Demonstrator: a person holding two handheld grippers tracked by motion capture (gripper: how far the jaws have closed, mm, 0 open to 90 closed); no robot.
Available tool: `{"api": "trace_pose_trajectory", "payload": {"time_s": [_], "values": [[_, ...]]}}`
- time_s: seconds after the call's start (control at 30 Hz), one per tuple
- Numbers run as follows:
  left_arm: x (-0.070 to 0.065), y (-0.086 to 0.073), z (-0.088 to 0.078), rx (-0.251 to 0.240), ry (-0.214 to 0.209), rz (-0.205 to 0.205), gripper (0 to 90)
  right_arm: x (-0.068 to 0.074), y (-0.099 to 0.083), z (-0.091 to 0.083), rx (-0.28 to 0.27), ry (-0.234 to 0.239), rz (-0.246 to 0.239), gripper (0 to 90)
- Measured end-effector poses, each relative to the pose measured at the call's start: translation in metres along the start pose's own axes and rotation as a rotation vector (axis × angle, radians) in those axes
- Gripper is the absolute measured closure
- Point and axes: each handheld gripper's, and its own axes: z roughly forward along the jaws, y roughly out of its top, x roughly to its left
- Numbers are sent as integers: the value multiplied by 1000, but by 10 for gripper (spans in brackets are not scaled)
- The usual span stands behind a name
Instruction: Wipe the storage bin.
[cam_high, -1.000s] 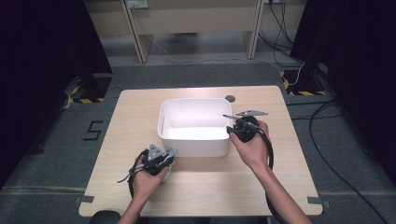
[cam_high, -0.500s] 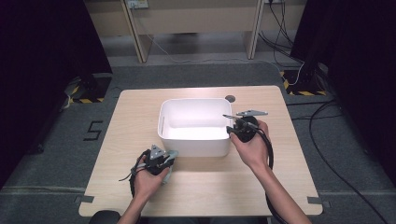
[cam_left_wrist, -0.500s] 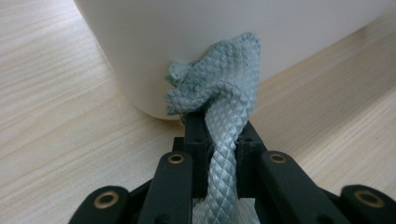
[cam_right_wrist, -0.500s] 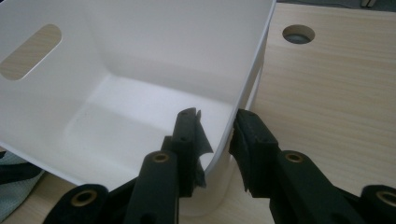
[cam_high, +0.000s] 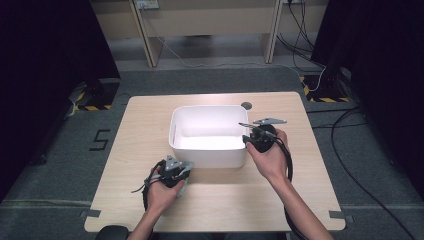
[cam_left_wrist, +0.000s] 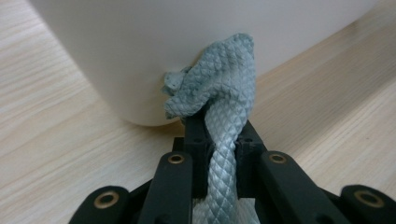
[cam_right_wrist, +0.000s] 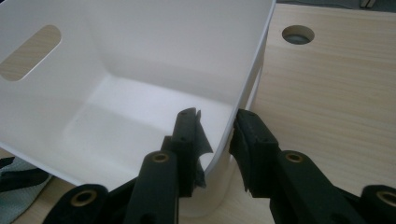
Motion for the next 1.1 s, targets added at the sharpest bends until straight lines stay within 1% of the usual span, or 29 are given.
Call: {"api": "trace_pose_trajectory", "payload": {"time_s": [0.23,0.27,0.4,0.53,0.6,0.73,1.1], "values": [[-2,0,0,-10,-1,-8,795,0,0,0,2,1,7,707],[-2,1,-1,-13,-1,-3,795,0,0,0,0,0,3,707],[-3,3,-3,-29,-4,-5,795,0,0,0,1,0,3,706],[-3,5,-6,-52,-5,-17,796,0,0,0,-1,1,-1,704],[-3,6,-8,-65,-6,-27,796,0,0,0,-2,2,0,703],[-4,8,-11,-85,-6,-32,797,0,0,0,-2,3,0,702],[-8,22,-27,-130,-3,-24,796,0,0,0,-2,2,-1,702]]}}
